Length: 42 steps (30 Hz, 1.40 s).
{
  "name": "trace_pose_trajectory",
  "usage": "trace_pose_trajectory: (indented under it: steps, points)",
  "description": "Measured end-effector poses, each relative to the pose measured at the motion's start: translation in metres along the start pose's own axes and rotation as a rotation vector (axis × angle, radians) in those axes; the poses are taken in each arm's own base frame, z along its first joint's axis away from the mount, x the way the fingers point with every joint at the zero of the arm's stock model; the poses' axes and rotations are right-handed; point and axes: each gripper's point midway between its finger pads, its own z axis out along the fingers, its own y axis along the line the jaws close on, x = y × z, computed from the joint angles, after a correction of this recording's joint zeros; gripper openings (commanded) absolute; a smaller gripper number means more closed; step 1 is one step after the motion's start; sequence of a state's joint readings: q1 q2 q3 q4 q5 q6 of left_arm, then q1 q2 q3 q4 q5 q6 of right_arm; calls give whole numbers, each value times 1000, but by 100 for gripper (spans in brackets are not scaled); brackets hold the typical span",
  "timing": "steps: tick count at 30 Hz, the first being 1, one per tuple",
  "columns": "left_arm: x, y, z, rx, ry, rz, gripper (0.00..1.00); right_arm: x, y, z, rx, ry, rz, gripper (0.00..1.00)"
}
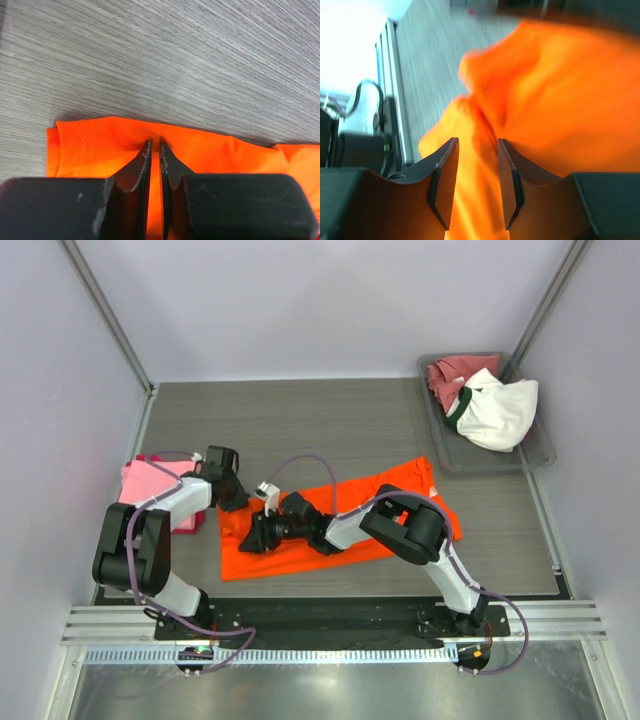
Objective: Fold and stack the t-shirts
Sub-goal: Fold the tshirt
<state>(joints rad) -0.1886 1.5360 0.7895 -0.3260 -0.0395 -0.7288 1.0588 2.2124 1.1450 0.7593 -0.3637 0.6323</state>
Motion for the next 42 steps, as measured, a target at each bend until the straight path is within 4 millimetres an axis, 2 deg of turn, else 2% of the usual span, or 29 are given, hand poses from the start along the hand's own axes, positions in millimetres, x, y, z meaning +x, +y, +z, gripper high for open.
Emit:
trace_pose_trajectory:
  steps: [3, 6, 11, 14, 17, 23, 26, 30, 33, 35, 36, 38, 42]
  points:
    - [-1, 0, 0, -1, -1, 0, 12, 7, 4, -12, -1, 18, 5, 43]
    - [-3, -2, 0, -1, -1, -1, 12, 0, 14, -22, 0, 10, -8, 44]
    - [-13, -11, 9, -4, 1, -1, 11, -44, 33, -49, 39, -78, -64, 45]
    - [-22, -16, 14, -8, -2, -1, 11, -72, 33, -83, 83, -158, -81, 45]
    - [-31, -20, 18, -19, -10, -1, 10, -91, 11, -123, 188, -224, -57, 41]
    - [-59, -21, 24, -62, -43, -21, 11, -119, -75, -216, 610, -324, 74, 39]
    - [-82, -18, 26, -75, -69, -50, 10, -118, -110, -263, 815, -342, 129, 43]
    - [-99, -14, 30, -72, -81, -80, 10, -109, -140, -313, 1025, -338, 179, 47]
    - [-93, -12, 28, -57, -73, -83, 16, -97, -153, -335, 1139, -302, 201, 47]
    - [-78, -13, 21, -44, -57, -67, 21, -92, -158, -346, 1196, -286, 208, 47]
    - [-72, -15, 16, -33, -58, -55, 28, -91, -161, -352, 1221, -286, 212, 47]
    - [-58, -24, 2, 4, -63, -21, 40, -88, -166, -359, 1258, -277, 220, 47]
    - [-42, -50, -33, 114, -105, 48, 53, -87, -182, -365, 1308, -243, 238, 50]
